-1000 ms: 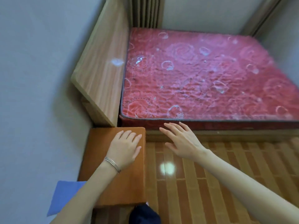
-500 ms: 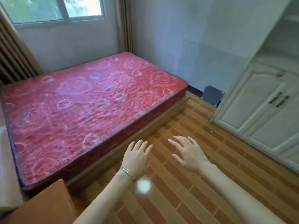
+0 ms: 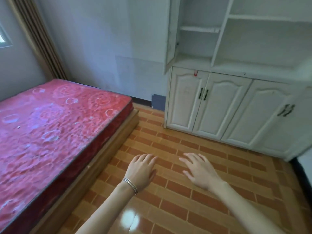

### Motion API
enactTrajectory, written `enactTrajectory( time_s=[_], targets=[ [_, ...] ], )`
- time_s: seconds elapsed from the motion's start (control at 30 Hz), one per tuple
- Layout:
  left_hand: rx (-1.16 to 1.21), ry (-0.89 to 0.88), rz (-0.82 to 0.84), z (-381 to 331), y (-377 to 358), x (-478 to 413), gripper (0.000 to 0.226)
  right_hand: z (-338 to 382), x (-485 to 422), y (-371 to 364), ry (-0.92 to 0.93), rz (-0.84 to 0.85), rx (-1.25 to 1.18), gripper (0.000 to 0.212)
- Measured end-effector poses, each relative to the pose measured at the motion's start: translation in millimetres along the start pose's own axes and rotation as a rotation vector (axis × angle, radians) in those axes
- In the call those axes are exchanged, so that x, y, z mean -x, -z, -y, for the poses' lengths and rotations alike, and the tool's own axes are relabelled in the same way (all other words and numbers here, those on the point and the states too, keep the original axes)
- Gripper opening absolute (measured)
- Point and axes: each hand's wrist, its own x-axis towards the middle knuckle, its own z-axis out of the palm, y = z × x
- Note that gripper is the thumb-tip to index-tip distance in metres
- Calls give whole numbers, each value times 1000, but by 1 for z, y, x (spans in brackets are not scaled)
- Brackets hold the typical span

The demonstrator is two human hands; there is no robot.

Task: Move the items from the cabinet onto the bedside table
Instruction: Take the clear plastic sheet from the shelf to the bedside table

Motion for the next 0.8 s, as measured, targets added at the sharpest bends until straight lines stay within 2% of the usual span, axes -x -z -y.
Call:
enactTrajectory(
  time_s=[0.1,0.27,0.5,0.63,0.8],
  targets=[
    [-3,-81,-10,-7,-2,-37,41,-28,-7,4,-73,-22,-24,51],
    [23,-153,9,3,-16,-107,48,-69,-32,13,-145,-80,-44,49],
    [49,-222,-24,26,-41,-217,46,-136,-105,35,-215,-58,-30,51],
    [13,-252,-95,43,-45,-294,39,-174,-148,61,-242,-142,-18,50],
    [34,-282,-173,50,-38,-368,46,-228,-183,97,-260,-212,16,46]
  ],
)
